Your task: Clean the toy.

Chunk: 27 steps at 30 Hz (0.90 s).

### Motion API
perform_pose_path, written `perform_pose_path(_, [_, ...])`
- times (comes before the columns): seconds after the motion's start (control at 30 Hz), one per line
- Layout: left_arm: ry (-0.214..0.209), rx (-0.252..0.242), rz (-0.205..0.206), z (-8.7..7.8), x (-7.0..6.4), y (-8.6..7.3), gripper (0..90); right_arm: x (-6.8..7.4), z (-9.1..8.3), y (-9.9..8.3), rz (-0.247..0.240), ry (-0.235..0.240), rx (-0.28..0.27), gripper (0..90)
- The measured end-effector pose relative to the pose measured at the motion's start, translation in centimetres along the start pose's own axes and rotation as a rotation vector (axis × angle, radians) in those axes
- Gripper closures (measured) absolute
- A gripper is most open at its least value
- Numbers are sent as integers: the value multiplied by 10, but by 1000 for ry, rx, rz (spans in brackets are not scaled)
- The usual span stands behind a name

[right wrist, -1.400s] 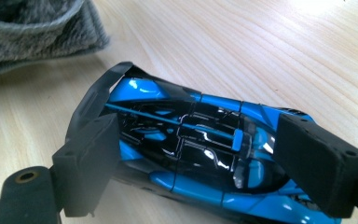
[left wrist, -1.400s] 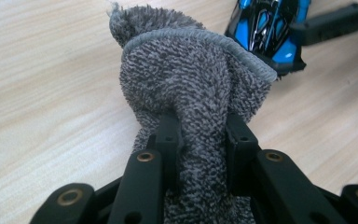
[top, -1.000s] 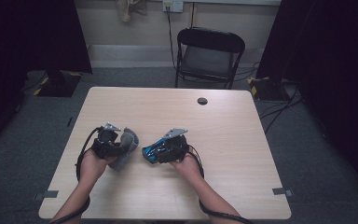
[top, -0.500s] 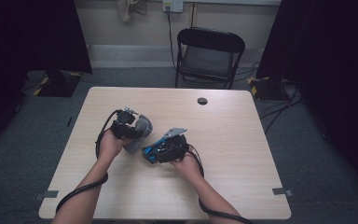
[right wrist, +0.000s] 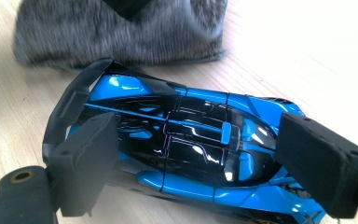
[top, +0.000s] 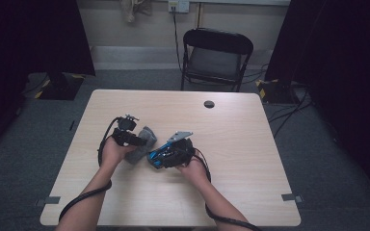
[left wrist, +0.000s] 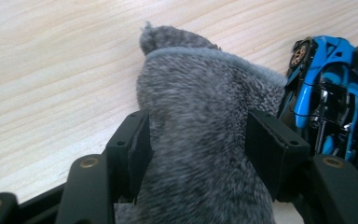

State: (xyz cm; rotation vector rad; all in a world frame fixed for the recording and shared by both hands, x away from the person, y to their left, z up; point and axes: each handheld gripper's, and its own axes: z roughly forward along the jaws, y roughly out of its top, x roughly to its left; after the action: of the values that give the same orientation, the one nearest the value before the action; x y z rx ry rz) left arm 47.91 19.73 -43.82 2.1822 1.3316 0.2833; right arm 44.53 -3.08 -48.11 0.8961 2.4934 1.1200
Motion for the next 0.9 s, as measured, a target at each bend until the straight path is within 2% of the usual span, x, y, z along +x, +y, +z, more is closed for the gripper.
perform_pose_path(0.1, [-4,-8,-16,-8,4,-4,393,0,0,0,0,0,1,133])
perform_pose_path(0.17, [6,3,-11,-11,7,-8,394,0,0,0,0,0,2,133])
perform_pose_path(0.3, [1,13,-42,-12,14,-19,403,0,0,1,-1,1,4,133])
perform_pose_path(0.47, [-17,39,-67,-4,18,-27,429,0,0,0,0,1,3,133])
perform_pose_path(0.53, [-24,58,-62,3,17,-28,455,0,0,1,-1,0,4,133])
perform_pose_path(0.63, [-23,68,-66,10,16,-29,522,0,0,0,-1,1,4,133])
perform_pose_path(0.67, [-27,68,-67,11,16,-29,577,0,0,0,-1,1,3,133])
perform_pose_path(0.7, [-39,75,-75,11,16,-28,679,0,0,0,-1,1,1,133])
perform_pose_path(0.77, [-17,79,-59,11,14,-23,757,0,0,0,-1,1,-1,133])
perform_pose_path(0.87, [8,40,-46,7,9,-12,781,0,0,0,-1,0,-3,133])
perform_pose_path(0.9, [3,17,-53,5,8,-7,782,0,0,-1,1,0,-2,133])
